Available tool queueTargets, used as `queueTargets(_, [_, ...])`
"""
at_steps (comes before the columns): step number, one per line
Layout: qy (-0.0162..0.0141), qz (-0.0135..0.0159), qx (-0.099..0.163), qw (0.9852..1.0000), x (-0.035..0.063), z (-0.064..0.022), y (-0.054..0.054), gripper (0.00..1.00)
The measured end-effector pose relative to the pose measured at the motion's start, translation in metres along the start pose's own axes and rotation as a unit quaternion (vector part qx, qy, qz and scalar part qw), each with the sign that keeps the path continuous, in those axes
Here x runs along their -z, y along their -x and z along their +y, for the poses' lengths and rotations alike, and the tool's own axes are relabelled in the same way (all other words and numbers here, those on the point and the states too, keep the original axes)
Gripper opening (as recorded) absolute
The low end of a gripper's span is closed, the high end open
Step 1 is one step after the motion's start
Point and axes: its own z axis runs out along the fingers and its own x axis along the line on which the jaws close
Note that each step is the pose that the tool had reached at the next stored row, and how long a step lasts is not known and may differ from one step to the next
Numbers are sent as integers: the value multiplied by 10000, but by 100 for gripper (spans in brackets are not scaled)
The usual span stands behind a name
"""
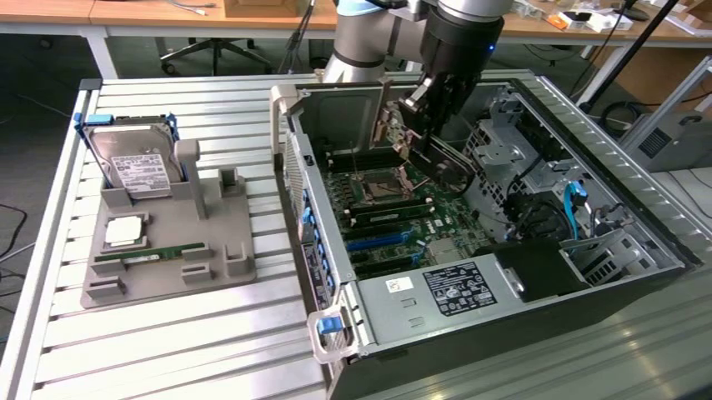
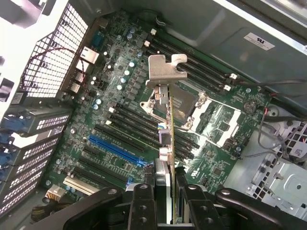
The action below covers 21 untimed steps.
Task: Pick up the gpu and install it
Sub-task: 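Insert the gpu into the slot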
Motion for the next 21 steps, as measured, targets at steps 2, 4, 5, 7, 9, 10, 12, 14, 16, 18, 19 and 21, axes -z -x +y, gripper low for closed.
queueTargets(2, [1, -1, 29, 10000, 0, 0, 0, 27])
queueTargets(4, [2, -2, 55, 10000, -1, 0, 0, 27])
queueTargets(5, [3, -3, 83, 10000, -1, 0, 0, 27])
queueTargets(7, [4, -4, 117, 9999, -1, 0, 0, 27])
queueTargets(9, [5, -5, 159, 9999, -1, 0, 0, 27])
queueTargets(10, [5, -5, 180, 9998, -1, 0, 0, 27])
queueTargets(12, [6, -6, 210, 9998, -1, 0, 0, 27])
queueTargets(14, [7, -7, 245, 9997, -1, 0, 0, 27])
queueTargets(16, [8, -8, 280, 9996, -2, 0, 0, 27])
queueTargets(18, [10, -10, 332, 9994, -2, 0, 0, 27])
queueTargets(19, [11, -10, 345, 9994, -2, 0, 0, 27])
queueTargets(21, [11, -11, 371, 9993, -2, 0, 0, 27])
